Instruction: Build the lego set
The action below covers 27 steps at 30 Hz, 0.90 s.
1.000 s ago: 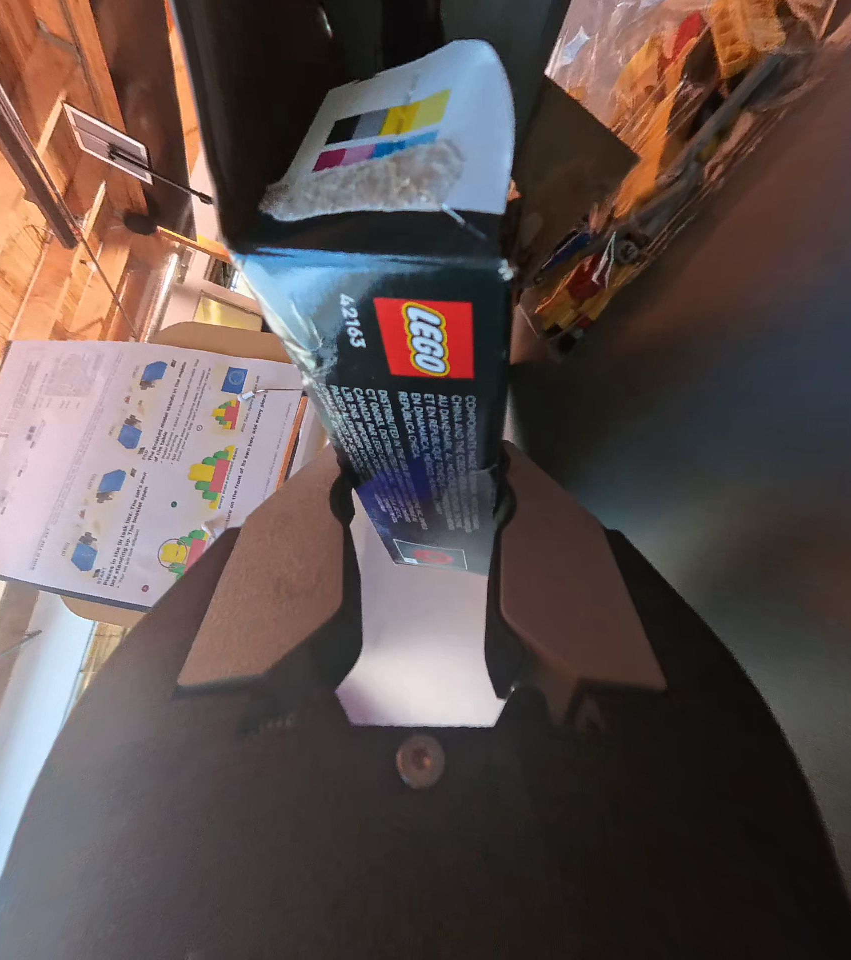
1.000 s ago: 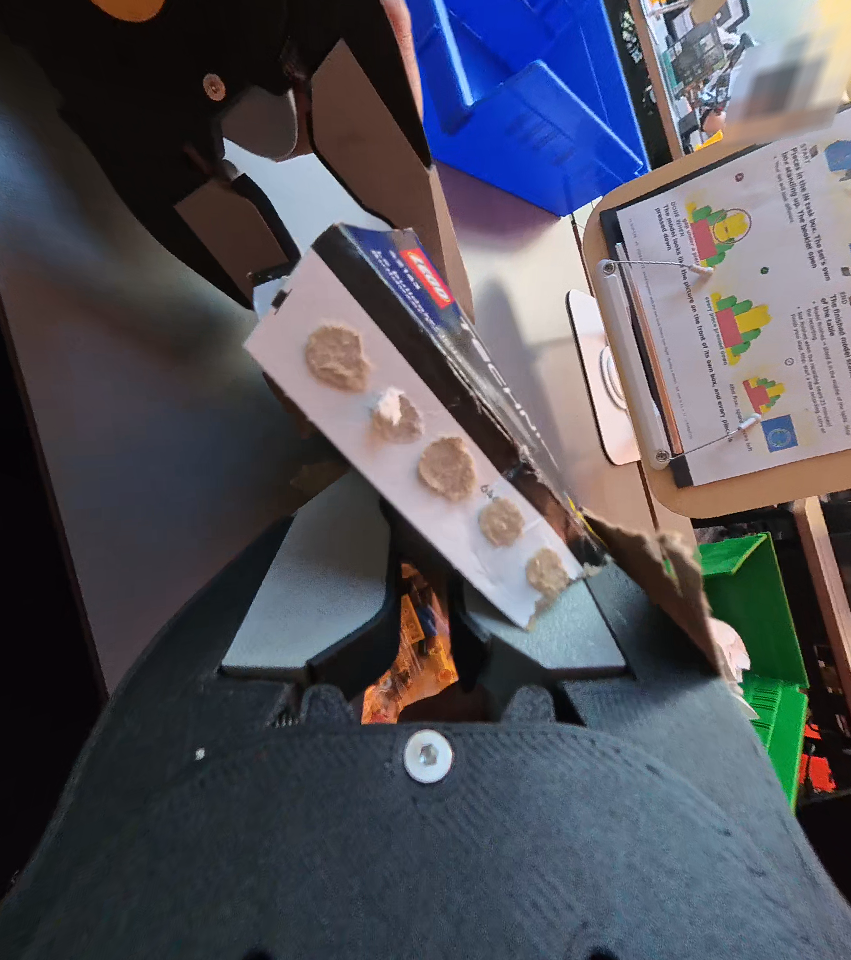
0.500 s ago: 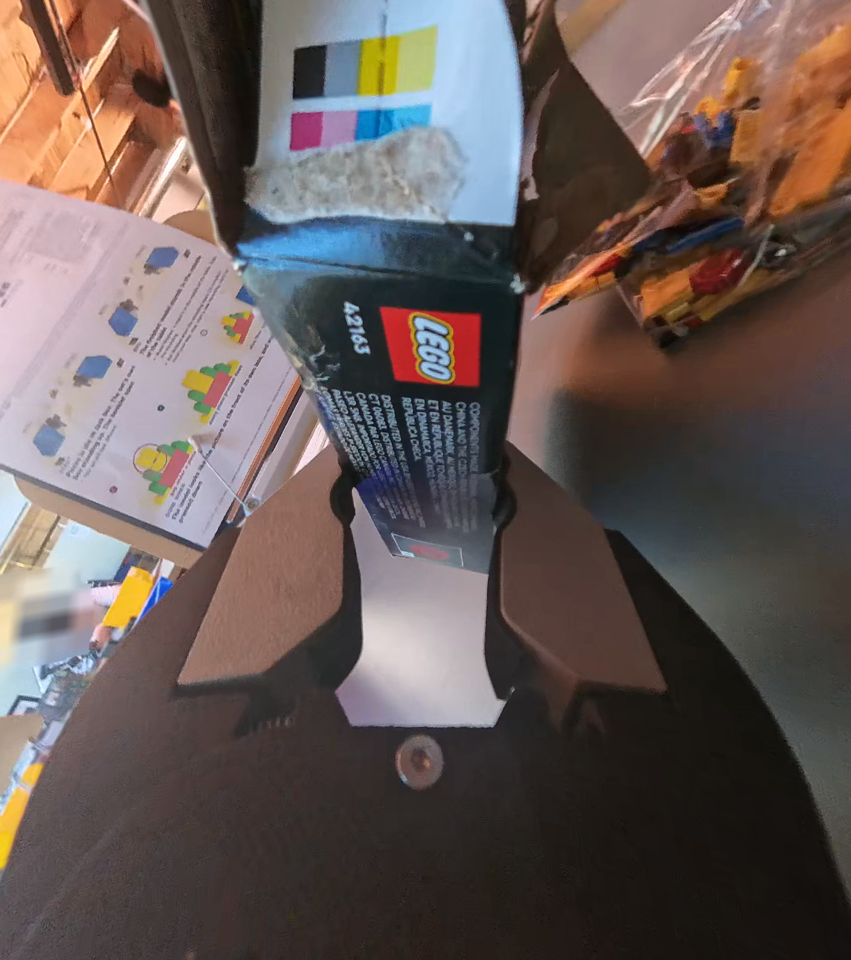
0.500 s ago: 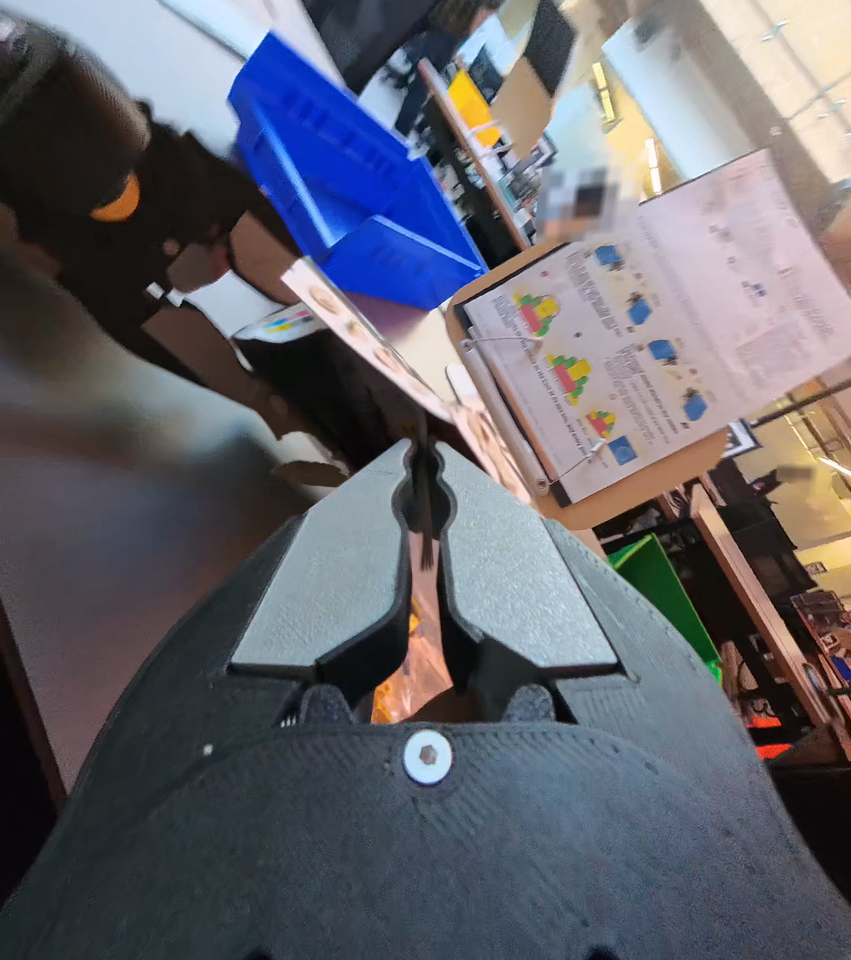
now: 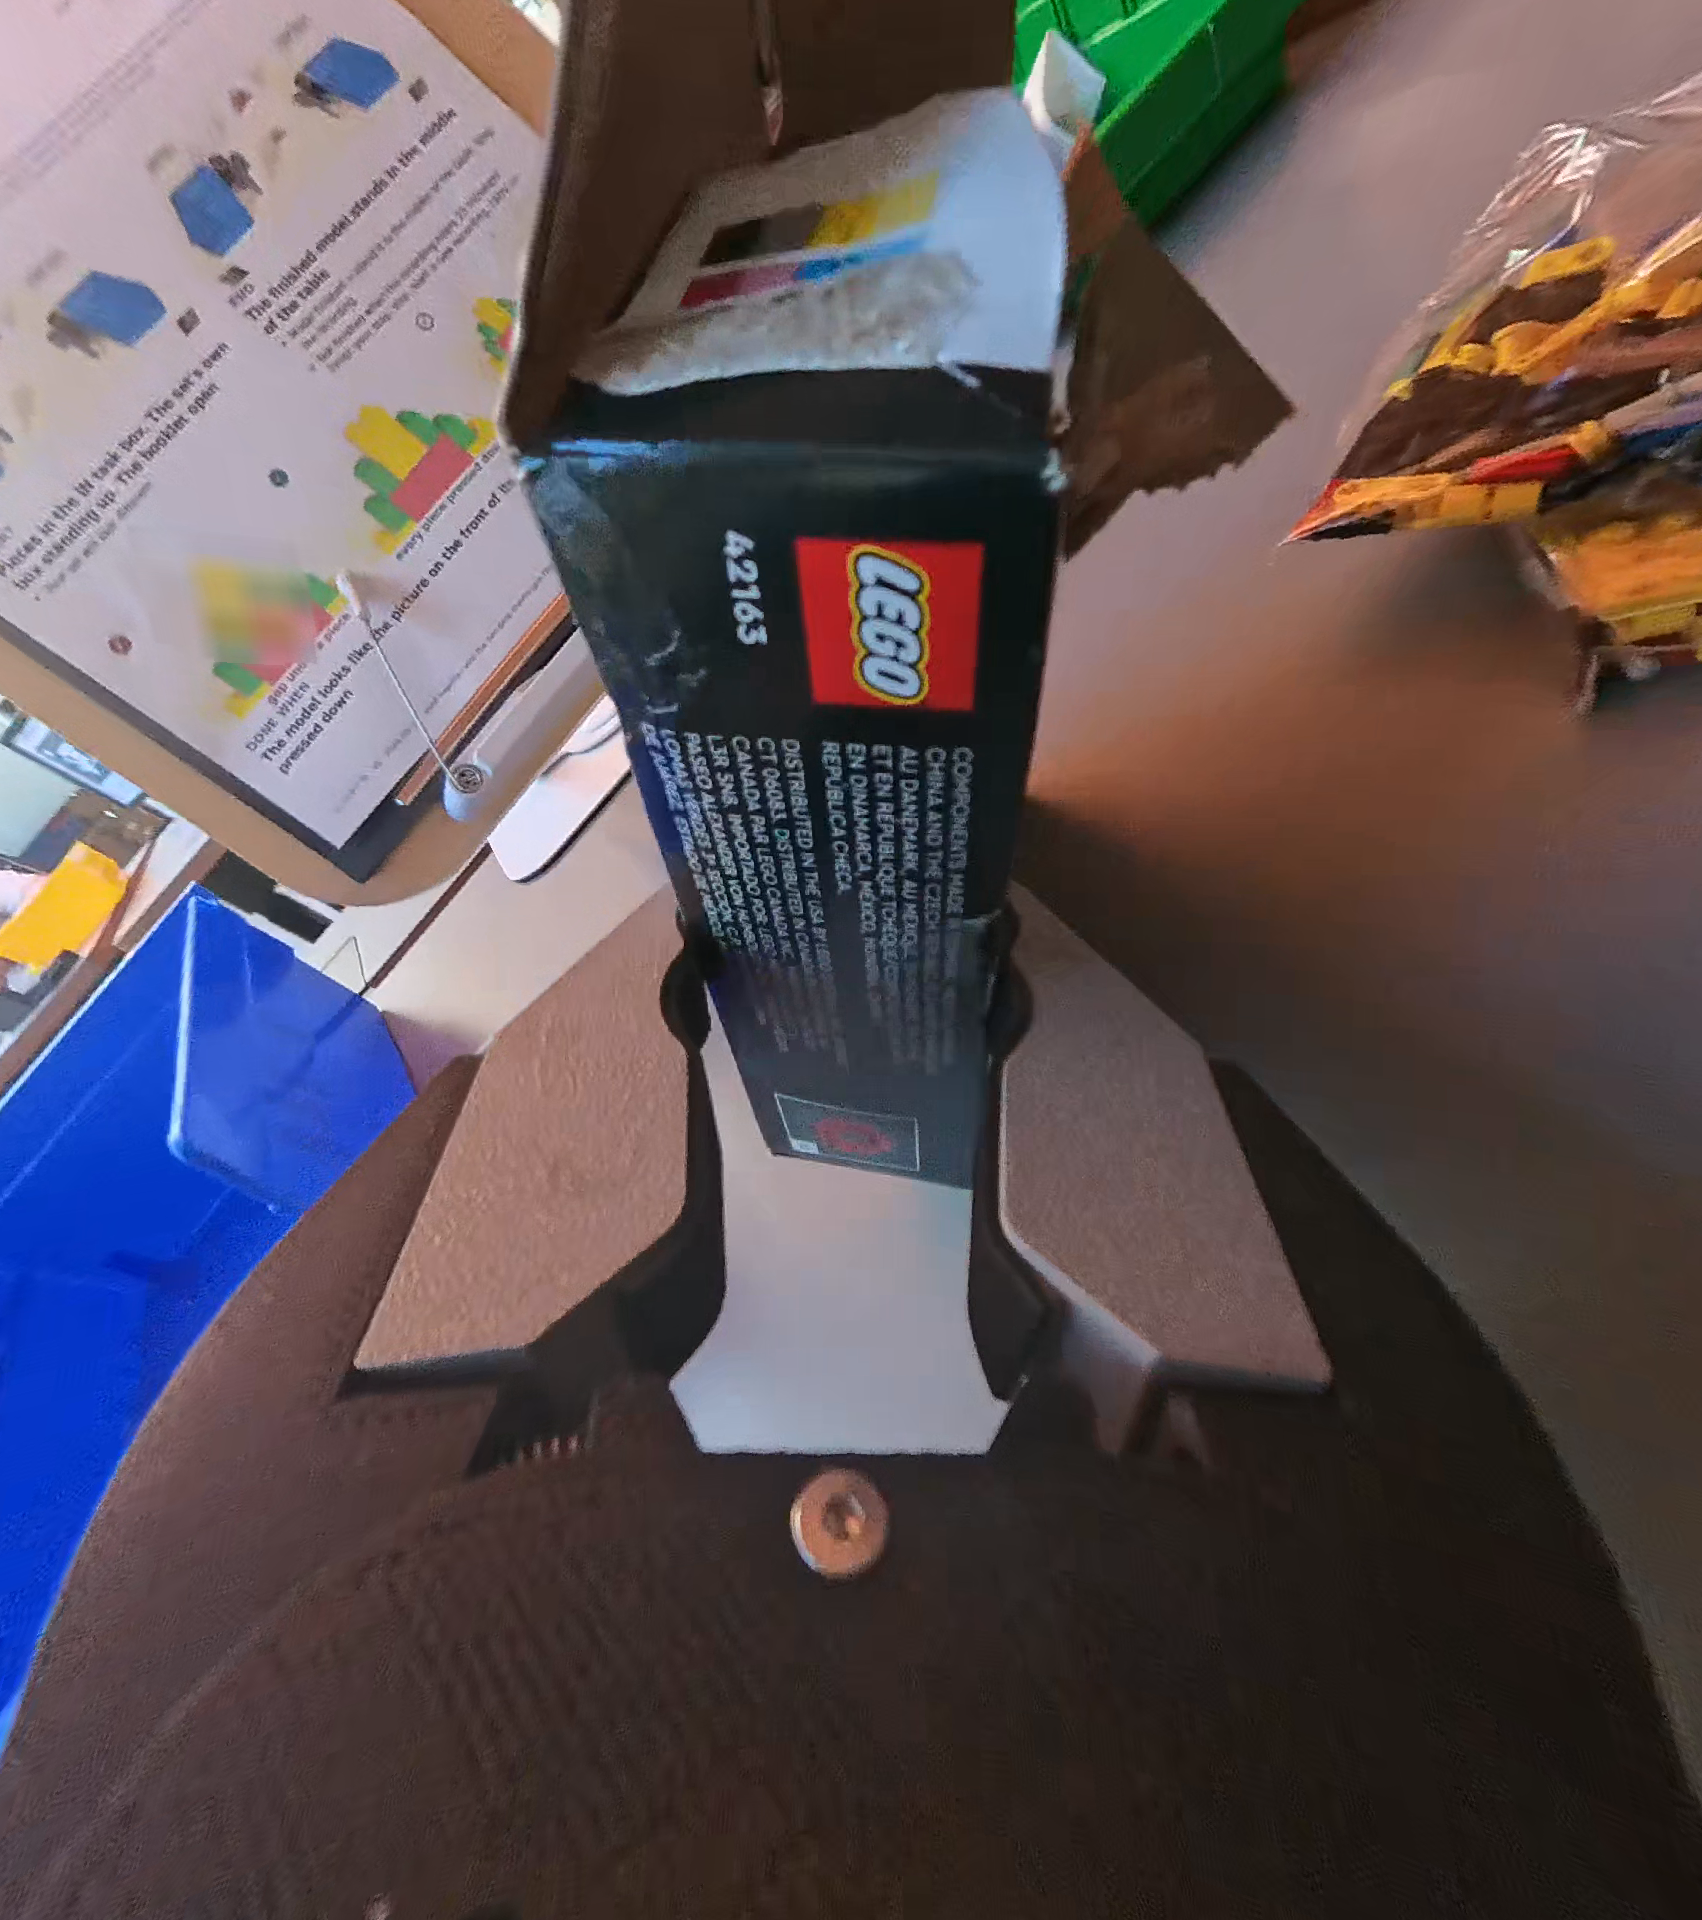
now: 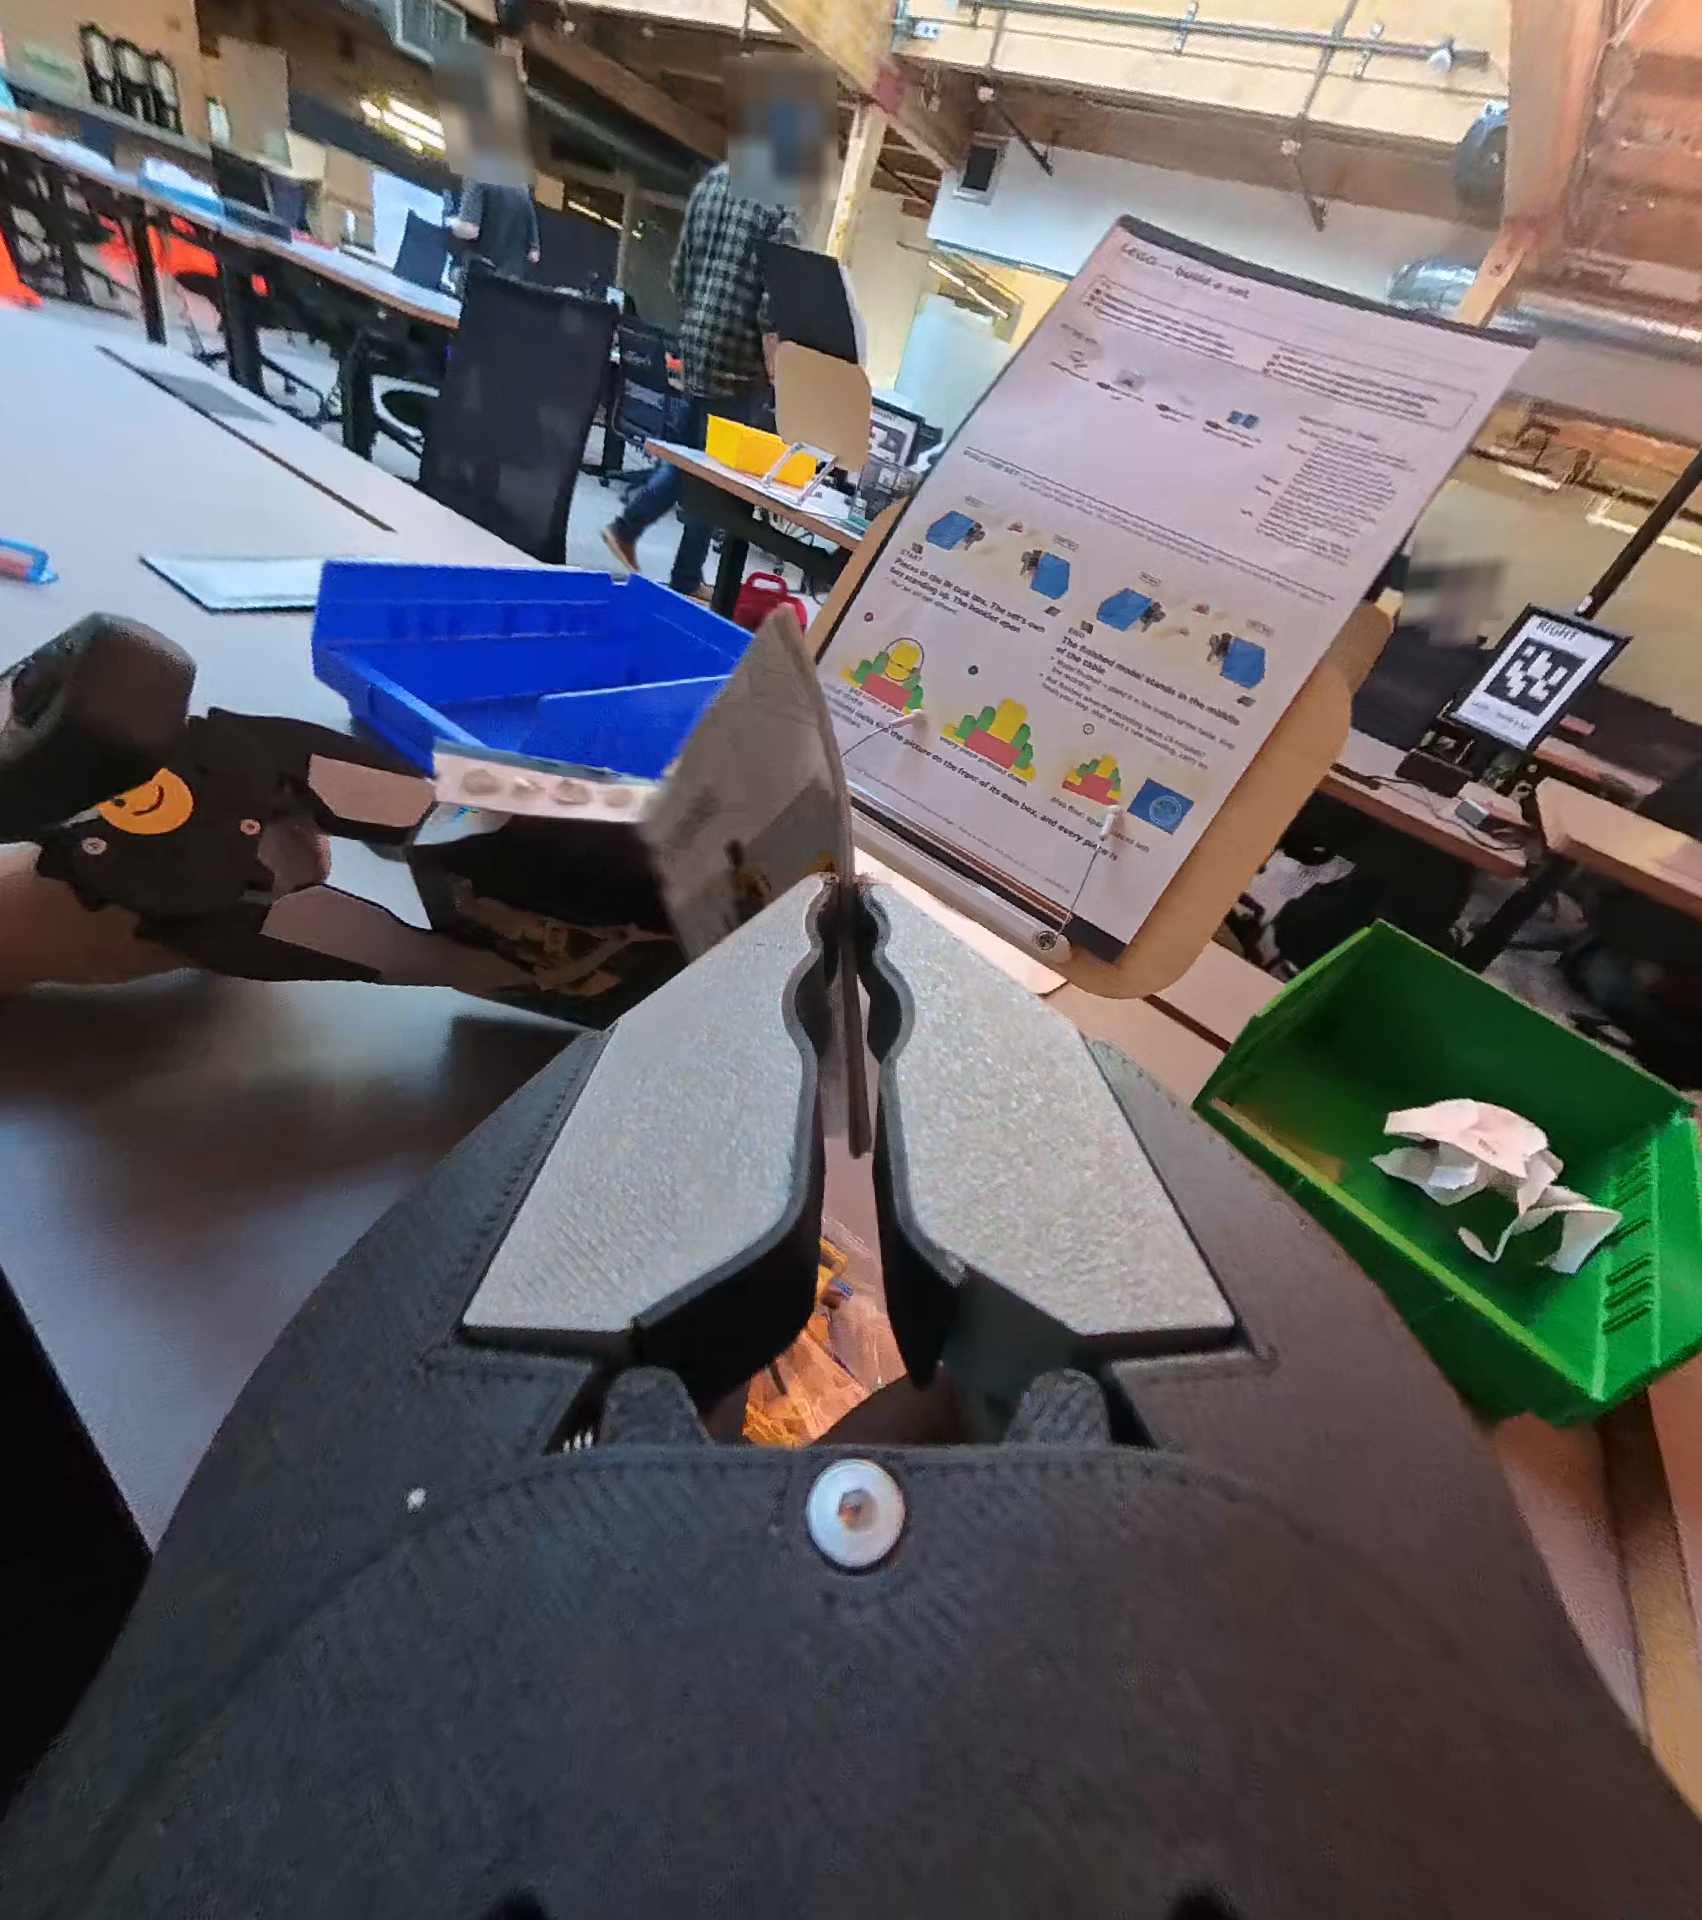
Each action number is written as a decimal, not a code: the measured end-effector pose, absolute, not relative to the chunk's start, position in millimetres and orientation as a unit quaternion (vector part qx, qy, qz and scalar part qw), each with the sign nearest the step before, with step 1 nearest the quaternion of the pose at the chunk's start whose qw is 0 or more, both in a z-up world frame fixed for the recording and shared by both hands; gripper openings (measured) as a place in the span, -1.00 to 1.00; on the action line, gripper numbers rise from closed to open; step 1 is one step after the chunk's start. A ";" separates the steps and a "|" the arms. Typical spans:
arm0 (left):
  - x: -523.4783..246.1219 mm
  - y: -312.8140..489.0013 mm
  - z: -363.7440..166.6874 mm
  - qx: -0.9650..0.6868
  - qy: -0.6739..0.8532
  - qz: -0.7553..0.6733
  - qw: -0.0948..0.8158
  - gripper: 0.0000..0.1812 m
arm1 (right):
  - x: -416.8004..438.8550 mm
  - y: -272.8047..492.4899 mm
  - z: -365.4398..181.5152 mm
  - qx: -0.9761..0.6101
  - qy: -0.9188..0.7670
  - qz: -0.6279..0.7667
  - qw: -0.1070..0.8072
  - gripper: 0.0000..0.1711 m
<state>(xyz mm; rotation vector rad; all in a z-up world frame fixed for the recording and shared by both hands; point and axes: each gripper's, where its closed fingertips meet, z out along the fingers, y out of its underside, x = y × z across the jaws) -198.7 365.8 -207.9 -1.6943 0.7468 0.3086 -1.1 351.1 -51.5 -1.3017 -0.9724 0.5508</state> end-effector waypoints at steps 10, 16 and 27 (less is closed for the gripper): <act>-198.6 365.4 -207.9 -0.729 0.320 0.126 0.592 -0.45 | 40.3 395.9 -62.1 -0.639 -0.350 0.268 0.630 -1.00; -198.6 365.3 -207.6 -0.729 0.320 0.126 0.592 -0.45 | 63.8 417.3 -72.0 -0.677 -0.295 0.316 0.595 -1.00; -198.2 364.9 -207.4 -0.729 0.321 0.127 0.592 -0.44 | 126.2 481.0 -147.0 -0.780 -0.169 0.331 0.504 -1.00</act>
